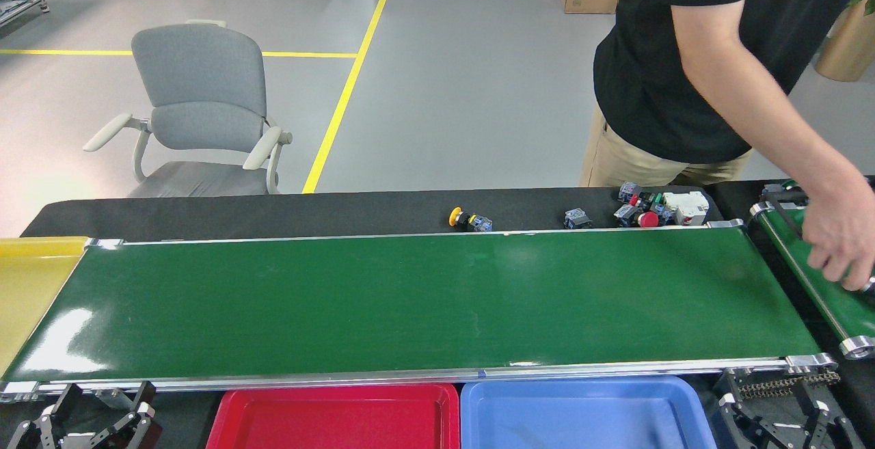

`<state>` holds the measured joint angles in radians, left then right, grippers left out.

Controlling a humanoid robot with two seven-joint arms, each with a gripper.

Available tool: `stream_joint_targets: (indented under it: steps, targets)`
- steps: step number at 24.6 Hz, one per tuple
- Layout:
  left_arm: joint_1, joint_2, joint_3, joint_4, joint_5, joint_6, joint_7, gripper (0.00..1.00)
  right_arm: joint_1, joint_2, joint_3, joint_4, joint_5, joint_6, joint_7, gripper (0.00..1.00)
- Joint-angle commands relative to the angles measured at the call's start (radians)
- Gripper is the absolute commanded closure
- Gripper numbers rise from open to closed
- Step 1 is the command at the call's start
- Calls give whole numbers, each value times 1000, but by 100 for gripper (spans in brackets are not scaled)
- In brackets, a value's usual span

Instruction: Pick switch part from conveyor to tray

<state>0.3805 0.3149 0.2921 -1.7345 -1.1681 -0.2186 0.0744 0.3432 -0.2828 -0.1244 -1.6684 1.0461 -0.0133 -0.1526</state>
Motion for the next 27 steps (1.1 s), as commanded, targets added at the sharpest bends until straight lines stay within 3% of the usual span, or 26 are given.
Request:
stream_joint_targets:
  steps: [1, 4, 10, 14, 18, 27]
  targets:
    - [0, 13, 4, -7, 1, 7, 5, 0, -4, -1, -4, -8, -1, -10, -19, 1]
    - [-3, 12, 4, 9, 4, 1, 13, 0, -4, -9, -4, 1, -1, -11, -24, 1]
    - [-5, 10, 4, 9, 13, 1, 41, 0, -4, -10, -3, 52, 0, -25, -145, 1]
    - [6, 7, 4, 7, 13, 1, 125, 0, -6, -15, -3, 52, 0, -28, -107, 1]
    - [4, 6, 4, 7, 10, 4, 120, 0, -18, -9, -3, 52, -11, -30, 15, 1]
    - [6, 15, 16, 0, 13, 11, -13, 0, -59, -13, -23, 47, -15, -106, 36, 1]
